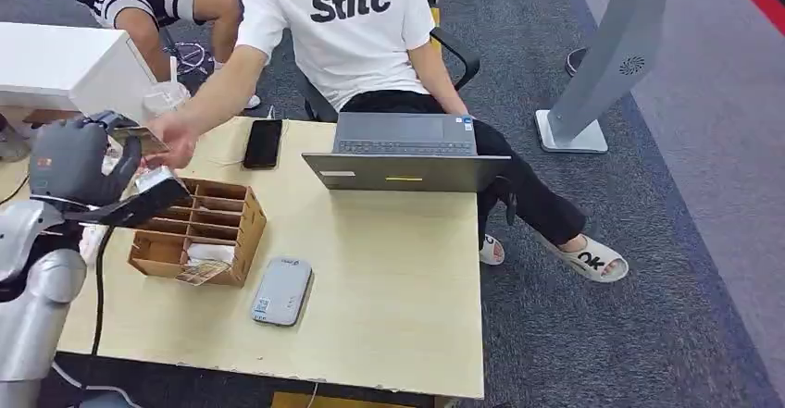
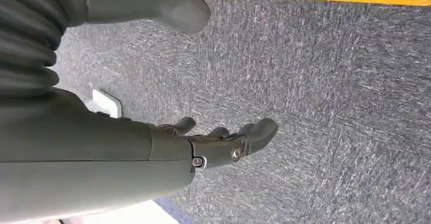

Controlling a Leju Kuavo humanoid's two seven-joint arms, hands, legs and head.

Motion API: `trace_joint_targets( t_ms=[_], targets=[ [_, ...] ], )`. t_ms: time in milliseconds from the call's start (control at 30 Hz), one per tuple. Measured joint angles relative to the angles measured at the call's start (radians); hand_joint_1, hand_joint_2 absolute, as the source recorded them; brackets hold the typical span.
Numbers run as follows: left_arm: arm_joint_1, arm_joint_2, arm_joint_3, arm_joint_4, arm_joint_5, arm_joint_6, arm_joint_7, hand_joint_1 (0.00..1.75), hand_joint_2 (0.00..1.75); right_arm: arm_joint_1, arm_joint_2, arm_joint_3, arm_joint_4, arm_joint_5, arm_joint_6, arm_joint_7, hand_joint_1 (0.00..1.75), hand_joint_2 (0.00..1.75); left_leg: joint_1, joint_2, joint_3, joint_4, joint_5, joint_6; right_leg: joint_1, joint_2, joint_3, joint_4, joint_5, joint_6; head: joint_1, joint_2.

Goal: Pass the card to the sensor for recognition and then transmit it.

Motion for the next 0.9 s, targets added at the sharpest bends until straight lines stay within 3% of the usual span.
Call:
trace_joint_targets(
  t_ms=[267,300,333,567,733,900],
  targets=[
    [-0.061,0.019,0.021,0.014,-0.013,0.023,0.012,1.75,1.75,-0.001,0.0,0.0,0.0,0.017,0.001,0.0,0.0,1.75,0.0,0.0,0.0,0.0,0.0,0.0,0.0,0.0,0.0,0.0,0.0,0.0,0.0,0.0],
    [-0.06,0.019,0.022,0.014,-0.012,0.033,0.012,1.45,1.75,-0.001,0.0,0.0,0.0,0.019,0.001,0.001,0.0,1.75,0.0,0.0,0.0,0.0,0.0,0.0,0.0,0.0,0.0,0.0,0.0,0.0,0.0,0.0],
    [-0.059,0.018,0.024,0.014,-0.009,0.046,0.012,0.0,1.75,-0.001,0.0,0.0,0.0,0.024,0.001,0.003,0.0,1.75,0.0,0.0,0.0,0.0,0.0,0.0,0.0,0.0,0.0,0.0,0.0,0.0,0.0,0.0],
    [-0.041,-0.012,0.037,0.008,-0.01,0.143,0.013,0.0,1.75,-0.001,0.0,0.0,0.0,0.042,0.003,0.019,0.0,1.75,0.0,0.0,0.0,0.0,0.0,0.0,0.0,0.0,0.0,0.0,0.0,0.0,0.0,0.0],
    [0.02,-0.061,0.048,-0.037,-0.064,0.26,0.014,0.0,1.75,-0.002,0.001,0.002,0.0,0.056,0.002,0.031,0.0,1.75,0.0,0.0,0.0,0.0,0.0,0.0,0.0,0.0,0.0,0.0,0.0,0.0,0.0,0.0],
    [0.078,-0.121,0.047,-0.087,-0.022,0.242,-0.008,0.0,1.75,-0.002,0.002,0.002,0.0,0.06,0.0,0.028,0.0,1.75,-0.001,0.0,0.0,0.0,0.0,0.0,0.0,0.0,0.0,-0.001,0.0,0.0,0.0,0.0]
  ],
)
